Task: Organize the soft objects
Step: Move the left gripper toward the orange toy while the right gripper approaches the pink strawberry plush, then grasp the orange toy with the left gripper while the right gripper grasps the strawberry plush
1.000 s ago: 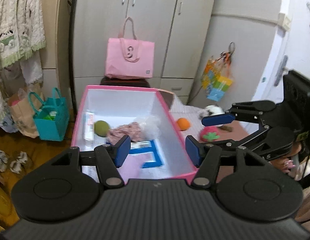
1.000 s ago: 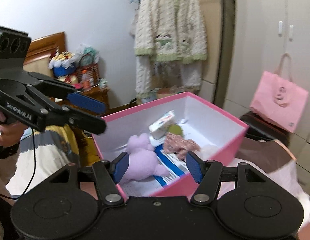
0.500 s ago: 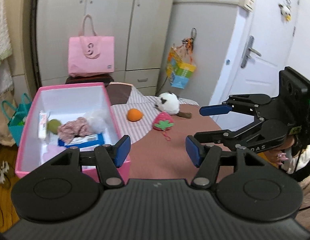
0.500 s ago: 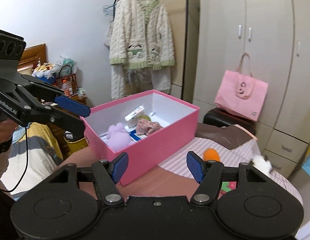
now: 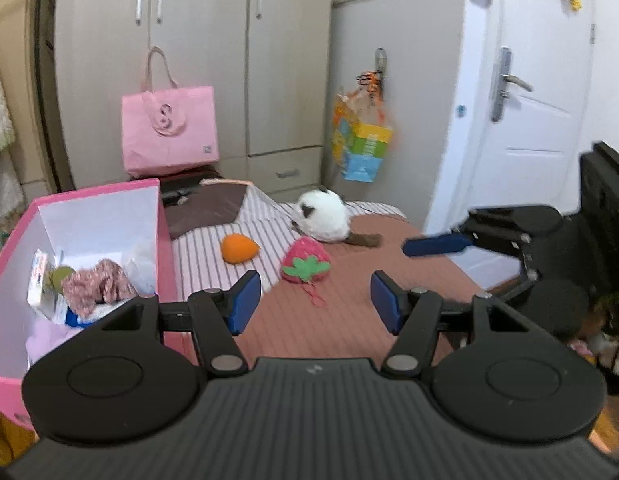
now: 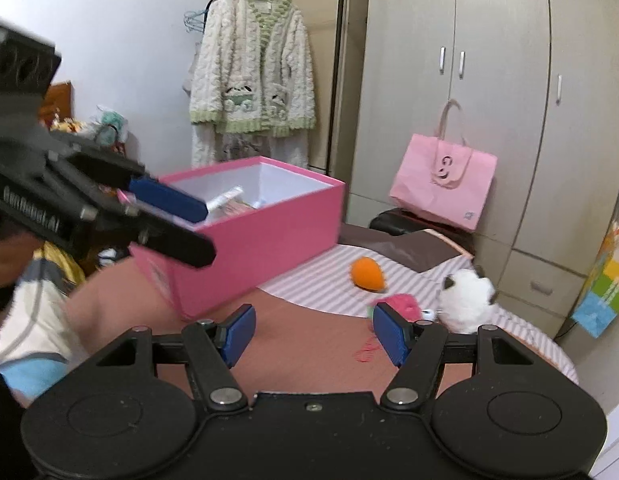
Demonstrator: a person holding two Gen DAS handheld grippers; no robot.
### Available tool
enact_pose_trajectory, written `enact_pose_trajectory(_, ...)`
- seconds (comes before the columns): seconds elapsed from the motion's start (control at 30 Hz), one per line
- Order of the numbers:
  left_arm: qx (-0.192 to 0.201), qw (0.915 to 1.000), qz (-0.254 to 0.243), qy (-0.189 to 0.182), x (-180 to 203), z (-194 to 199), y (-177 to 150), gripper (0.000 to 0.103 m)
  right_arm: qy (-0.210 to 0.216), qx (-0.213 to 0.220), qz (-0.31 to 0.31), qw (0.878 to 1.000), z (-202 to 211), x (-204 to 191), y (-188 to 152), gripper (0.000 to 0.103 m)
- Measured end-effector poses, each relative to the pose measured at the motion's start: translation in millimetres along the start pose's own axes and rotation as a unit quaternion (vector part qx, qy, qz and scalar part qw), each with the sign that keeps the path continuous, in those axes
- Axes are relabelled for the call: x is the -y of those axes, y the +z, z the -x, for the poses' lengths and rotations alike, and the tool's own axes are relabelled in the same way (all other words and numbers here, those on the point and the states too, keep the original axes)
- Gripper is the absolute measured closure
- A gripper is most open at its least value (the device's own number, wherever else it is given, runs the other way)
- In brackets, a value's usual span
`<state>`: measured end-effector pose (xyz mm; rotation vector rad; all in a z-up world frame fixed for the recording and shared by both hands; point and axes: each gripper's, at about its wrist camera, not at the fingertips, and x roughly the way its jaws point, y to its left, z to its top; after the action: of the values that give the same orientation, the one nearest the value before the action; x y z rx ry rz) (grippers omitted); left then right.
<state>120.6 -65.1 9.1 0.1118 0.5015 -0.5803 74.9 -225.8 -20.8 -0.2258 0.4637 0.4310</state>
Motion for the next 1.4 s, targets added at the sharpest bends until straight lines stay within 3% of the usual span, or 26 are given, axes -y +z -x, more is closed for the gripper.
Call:
enact_pose_trajectory(0.2,0.018,0.9990,0.006,0.040,7.1,-49.7,7.0,0.043,-0.009,-0.011,0.014,1.000,-35.8,14.9,-11.3,0.031)
enact_pose_trajectory(0.33,0.004,0.9980,0.036,0.053,1.7,-88.8,13.1,0.043,-0.020,-0.015,0.030,0.999,-58.5,24.8,-13.4,0.031)
enact_pose_trajectory(0.47,-0.022,0.9945,0.071,0.074,-10.0,-126.9,17.4,0.045,-0.019,-0.063,0.063,0.996,-84.4,34.7,-17.4,0.031)
enact_pose_trajectory(0.57,-0.028,0.9907,0.094,0.095,-18.3,-151.8,18.9,0.045,-0.014,-0.073,0.043,0.996,-98.7,46.8,-20.6,0.031)
enact_pose_trajectory(0.7,-0.049,0.9880,0.112,0.095,-26.3,-181.0,19.7,0.045,-0.011,-0.071,0.011,0.997,-113.0,60.4,-19.6,0.031)
enact_pose_trajectory(0.87,-0.038,0.9842,0.119,0.125,-25.5,-203.2,19.4,0.043,0.003,-0.066,-0.010,0.998,-123.5,66.8,-21.2,0.031)
enact_pose_trajectory(1.1,-0.028,0.9677,0.158,0.195,-42.9,-220.9,20.6,0.043,0.007,-0.065,-0.006,0.998,-137.4,69.3,-23.3,0.031)
enact_pose_trajectory(1.3,-0.042,0.9588,0.191,0.206,-58.3,-234.9,14.8,0.043,-0.005,-0.064,0.005,0.998,-143.7,66.6,-21.9,0.032)
enact_pose_trajectory(1.4,-0.050,0.9555,0.214,0.197,-63.4,-238.0,10.9,0.045,-0.014,-0.067,0.009,0.998,-146.3,64.4,-22.9,0.038)
